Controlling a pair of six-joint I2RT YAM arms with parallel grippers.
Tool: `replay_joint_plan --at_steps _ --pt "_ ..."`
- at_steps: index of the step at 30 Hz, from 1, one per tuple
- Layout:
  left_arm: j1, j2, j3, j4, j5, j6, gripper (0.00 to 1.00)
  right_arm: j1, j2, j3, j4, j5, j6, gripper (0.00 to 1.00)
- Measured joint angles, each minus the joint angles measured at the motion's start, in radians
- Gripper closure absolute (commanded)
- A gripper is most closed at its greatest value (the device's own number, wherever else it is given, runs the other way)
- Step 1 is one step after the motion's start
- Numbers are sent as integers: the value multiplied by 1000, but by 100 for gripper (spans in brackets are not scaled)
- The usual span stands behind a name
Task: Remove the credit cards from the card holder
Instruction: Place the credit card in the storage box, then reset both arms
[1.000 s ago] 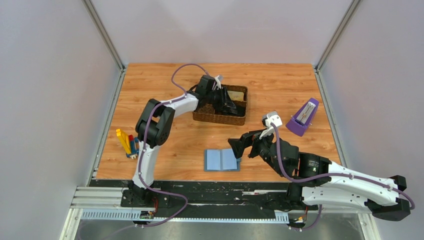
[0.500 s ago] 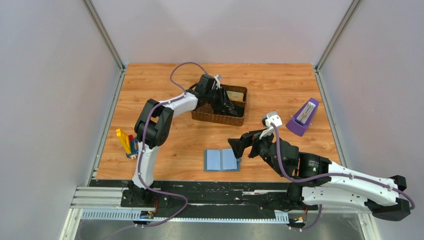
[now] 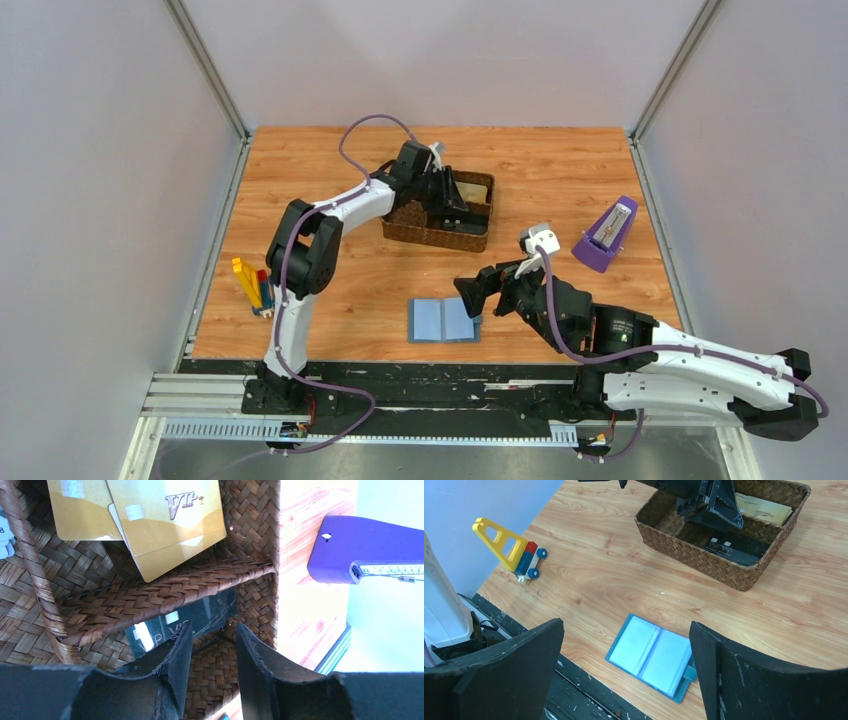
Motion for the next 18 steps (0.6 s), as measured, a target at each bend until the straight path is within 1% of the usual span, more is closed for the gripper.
replay_joint_plan --at_steps 12,15,18 --pt "-2 -62 8 -43 0 23 54 0 13 0 0 0 12 0" --pt "-2 -93 8 -82 -4 34 53 0 17 -3 0 -2 27 0" --pt "-2 -156 7 -138 -17 59 52 0 16 -16 -3 -4 61 0"
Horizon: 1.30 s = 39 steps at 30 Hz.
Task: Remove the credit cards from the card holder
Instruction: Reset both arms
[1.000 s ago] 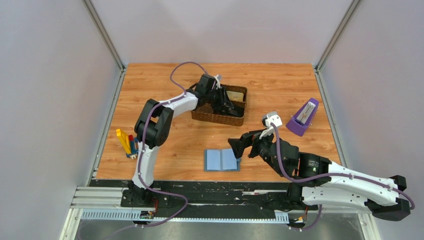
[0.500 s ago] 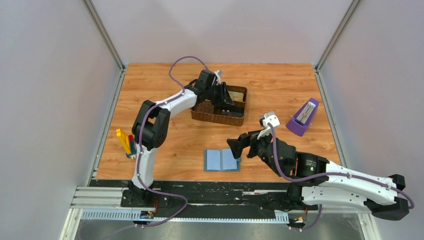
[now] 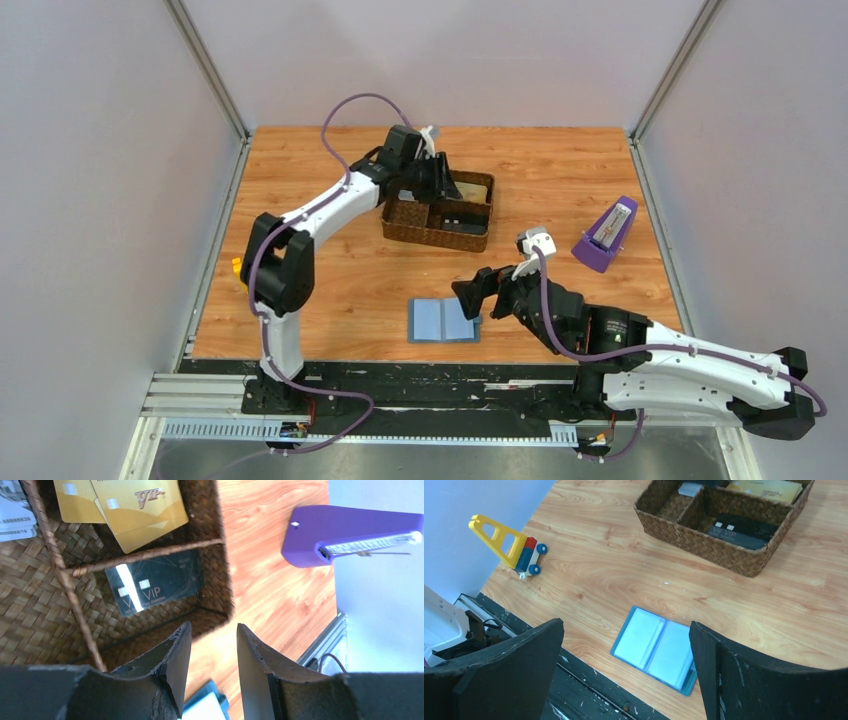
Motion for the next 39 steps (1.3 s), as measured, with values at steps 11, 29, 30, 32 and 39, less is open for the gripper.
replay_joint_plan --at_steps 11,29,30,32,39 --pt "-2 -496 -219 -91 -59 99 39 0 16 -35 -85 17 182 0" --pt "-5 -1027 -571 -286 -98 151 0 -3 82 -21 -256 59 460 0" --pt "-5 -1048 -584 -286 -100 151 0 -3 82 -20 -261 64 465 0" --pt "-5 -1080 -607 -292 -102 148 0 -3 82 -19 -265 71 469 0" --pt "-5 -1135 -662 -312 -119 145 0 -3 82 -19 -268 84 476 0"
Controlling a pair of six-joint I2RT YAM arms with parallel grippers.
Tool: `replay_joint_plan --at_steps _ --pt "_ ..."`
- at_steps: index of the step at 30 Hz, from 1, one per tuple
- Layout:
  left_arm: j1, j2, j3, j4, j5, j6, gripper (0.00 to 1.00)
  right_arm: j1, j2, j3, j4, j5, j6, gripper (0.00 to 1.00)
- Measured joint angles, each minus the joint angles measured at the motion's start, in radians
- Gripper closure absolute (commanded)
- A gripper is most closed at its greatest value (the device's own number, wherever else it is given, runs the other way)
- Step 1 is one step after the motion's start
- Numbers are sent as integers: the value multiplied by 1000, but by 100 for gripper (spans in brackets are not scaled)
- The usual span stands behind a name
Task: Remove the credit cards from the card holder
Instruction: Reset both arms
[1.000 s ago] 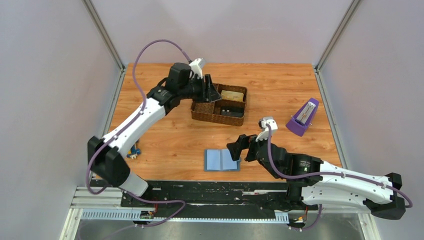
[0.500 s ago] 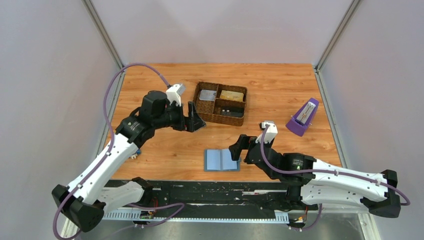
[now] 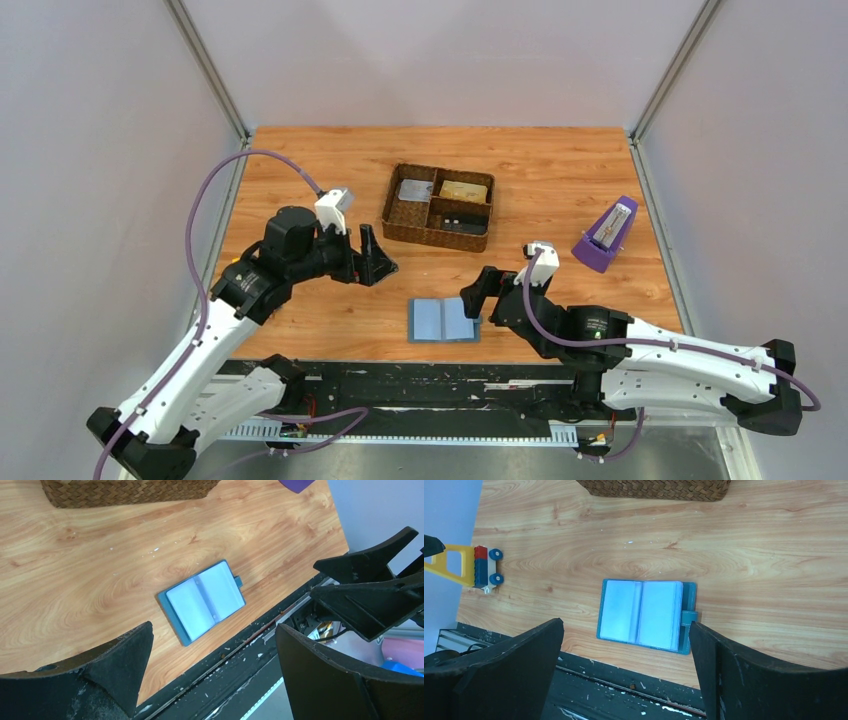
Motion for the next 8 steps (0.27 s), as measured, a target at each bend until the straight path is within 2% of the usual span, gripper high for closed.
replay_joint_plan --at_steps 8 --pt "0 -29 -2 -11 -10 -9 0 0 0 2 -4 3 0 0"
